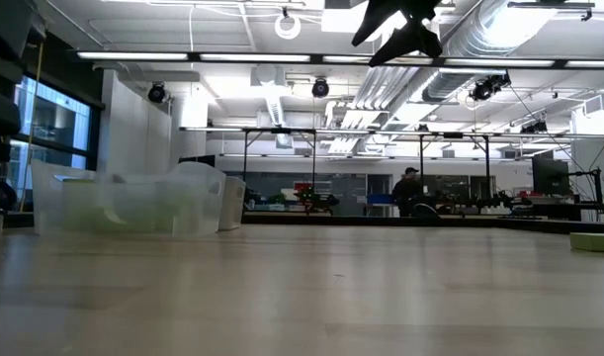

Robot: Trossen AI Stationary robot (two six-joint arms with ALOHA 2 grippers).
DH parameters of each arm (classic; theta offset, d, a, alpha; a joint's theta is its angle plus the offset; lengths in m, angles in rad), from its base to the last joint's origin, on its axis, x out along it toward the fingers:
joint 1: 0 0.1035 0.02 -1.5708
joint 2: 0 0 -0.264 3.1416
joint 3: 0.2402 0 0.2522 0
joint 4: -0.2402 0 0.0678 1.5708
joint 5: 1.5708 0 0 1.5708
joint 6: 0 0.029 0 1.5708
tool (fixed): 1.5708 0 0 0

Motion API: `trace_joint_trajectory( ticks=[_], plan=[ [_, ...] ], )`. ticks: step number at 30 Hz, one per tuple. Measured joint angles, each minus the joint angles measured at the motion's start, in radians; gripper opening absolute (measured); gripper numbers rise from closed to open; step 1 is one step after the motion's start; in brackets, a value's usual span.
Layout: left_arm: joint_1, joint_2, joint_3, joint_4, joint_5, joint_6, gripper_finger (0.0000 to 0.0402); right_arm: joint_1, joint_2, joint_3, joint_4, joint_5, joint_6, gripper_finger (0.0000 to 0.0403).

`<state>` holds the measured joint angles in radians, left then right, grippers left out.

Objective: Sort & place blocks by color
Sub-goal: Put the blue block into the bottom transparent bin

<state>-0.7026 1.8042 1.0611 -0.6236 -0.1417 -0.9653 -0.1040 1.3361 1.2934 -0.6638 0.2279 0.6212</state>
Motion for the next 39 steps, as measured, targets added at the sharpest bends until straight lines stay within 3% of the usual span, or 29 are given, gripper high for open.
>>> trace_joint_trajectory(
  ticks=[13, 28, 39],
  plan=[
    [0.004, 0.0, 0.0, -0.01, -0.01, 0.026, 0.0163, 0.0, 0.0, 0.0, -0.001, 0.0, 0.0, 0.0218],
    [0.037, -0.003, 0.001, -0.005, 0.006, 0.079, 0.0034, 0.0, 0.0, 0.0, -0.002, 0.0, 0.007, 0.0218],
    [0.037, -0.004, 0.002, -0.002, 0.008, 0.079, 0.0009, 0.0, 0.0, 0.0, -0.002, 0.0, 0.007, 0.0218]
  ],
)
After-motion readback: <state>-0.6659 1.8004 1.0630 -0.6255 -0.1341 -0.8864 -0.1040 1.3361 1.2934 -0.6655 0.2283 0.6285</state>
